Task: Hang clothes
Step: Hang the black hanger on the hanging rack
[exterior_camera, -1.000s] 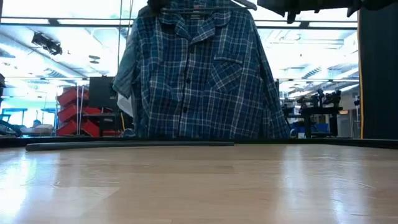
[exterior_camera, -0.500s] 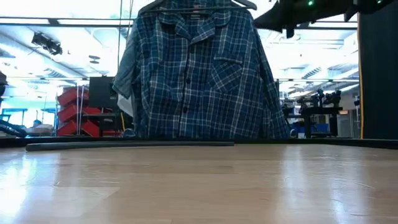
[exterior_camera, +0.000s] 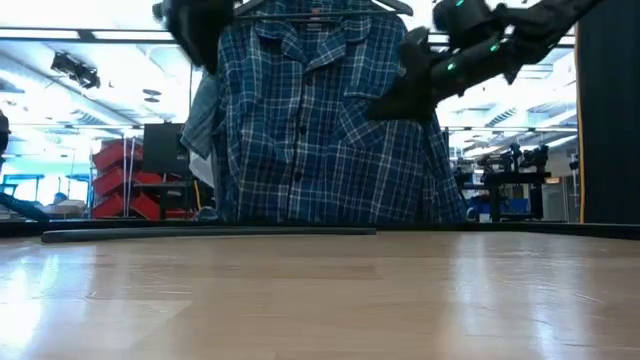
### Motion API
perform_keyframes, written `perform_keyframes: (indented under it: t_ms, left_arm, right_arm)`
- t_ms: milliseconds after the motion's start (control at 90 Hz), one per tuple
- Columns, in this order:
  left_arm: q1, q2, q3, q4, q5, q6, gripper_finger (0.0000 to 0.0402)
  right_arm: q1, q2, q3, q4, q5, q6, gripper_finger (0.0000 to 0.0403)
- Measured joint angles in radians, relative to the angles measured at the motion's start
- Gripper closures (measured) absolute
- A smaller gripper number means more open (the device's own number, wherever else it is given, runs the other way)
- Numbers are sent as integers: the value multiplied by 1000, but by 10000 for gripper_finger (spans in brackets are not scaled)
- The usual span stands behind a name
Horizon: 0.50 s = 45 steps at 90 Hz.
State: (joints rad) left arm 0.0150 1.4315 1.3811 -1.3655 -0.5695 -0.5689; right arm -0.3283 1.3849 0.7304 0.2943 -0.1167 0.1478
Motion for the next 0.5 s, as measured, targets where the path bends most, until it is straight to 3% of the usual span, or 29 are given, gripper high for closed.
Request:
perform_keyframes:
  t_ms: [100,167,344,500]
  left_arm:
    - [-36,4,-187,165,222,50,114]
    - [-59,3,-294,270,313,50,118]
    - [-68,2,-477,366,341,-12,130]
    - [-52,1,-569,499,398,43,143]
  right_arm:
    - [0,55,29,-7,-139,42,359]
    - [6,75,43,-7,-203,44,360]
    - [33,82,56,14,-220,44,364]
    - [45,75,56,25,-220,42,362]
